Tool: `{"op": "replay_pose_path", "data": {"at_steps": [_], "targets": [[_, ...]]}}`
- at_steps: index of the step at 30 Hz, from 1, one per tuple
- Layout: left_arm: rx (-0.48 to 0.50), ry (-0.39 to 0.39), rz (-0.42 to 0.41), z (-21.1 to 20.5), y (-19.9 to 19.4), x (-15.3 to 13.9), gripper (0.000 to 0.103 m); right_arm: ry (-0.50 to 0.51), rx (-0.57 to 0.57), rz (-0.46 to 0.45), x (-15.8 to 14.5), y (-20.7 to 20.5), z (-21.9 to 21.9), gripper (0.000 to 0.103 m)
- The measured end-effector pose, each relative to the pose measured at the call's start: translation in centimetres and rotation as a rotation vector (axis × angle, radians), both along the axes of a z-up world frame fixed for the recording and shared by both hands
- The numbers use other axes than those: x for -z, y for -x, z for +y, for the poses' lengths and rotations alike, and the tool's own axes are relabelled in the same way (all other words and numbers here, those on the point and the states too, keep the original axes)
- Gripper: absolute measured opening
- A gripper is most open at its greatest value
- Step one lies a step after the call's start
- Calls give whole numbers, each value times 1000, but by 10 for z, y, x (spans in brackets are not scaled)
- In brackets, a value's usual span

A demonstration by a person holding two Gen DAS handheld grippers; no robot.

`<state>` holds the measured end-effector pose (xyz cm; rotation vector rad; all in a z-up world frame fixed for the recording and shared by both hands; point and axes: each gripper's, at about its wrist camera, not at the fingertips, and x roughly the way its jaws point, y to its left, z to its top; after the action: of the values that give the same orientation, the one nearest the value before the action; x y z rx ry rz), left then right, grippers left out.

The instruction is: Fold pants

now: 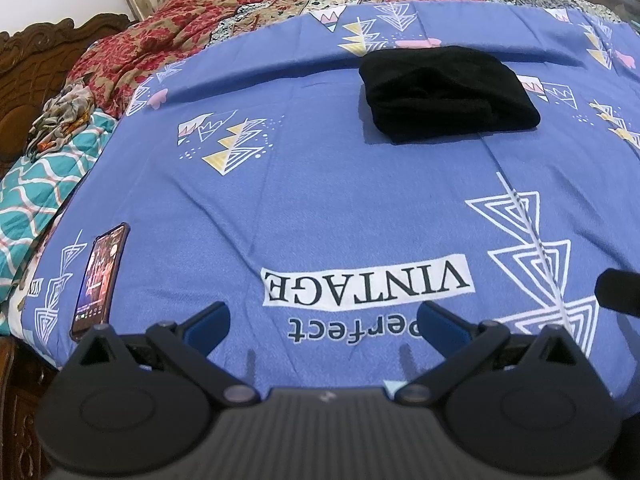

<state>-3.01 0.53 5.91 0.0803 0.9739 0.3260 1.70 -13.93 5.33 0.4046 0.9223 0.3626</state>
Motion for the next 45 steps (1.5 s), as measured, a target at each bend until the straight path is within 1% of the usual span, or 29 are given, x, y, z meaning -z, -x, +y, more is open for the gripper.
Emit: {"op": "replay_pose_path", "data": {"at_steps": [9, 16, 32, 36, 40, 45], "targets": [[0, -2, -2, 0, 0, 1, 103, -1, 0, 4, 3, -1, -1, 95], [-5, -3, -18, 0, 1, -1, 103, -1, 0, 5, 4, -1, 0, 95], [-23, 22, -50, 3, 4, -6, 103, -1, 0, 6, 4, -1, -1, 95], [-30, 29, -48, 5, 4, -7, 103, -1, -1, 6, 4, -1, -1, 95], [-28, 21, -46, 4, 4, -7, 103, -1, 0, 6, 4, -1, -1, 95], [-34, 12, -26, 3, 3, -4, 103, -1, -1, 6, 4, 0, 0, 95]]}}
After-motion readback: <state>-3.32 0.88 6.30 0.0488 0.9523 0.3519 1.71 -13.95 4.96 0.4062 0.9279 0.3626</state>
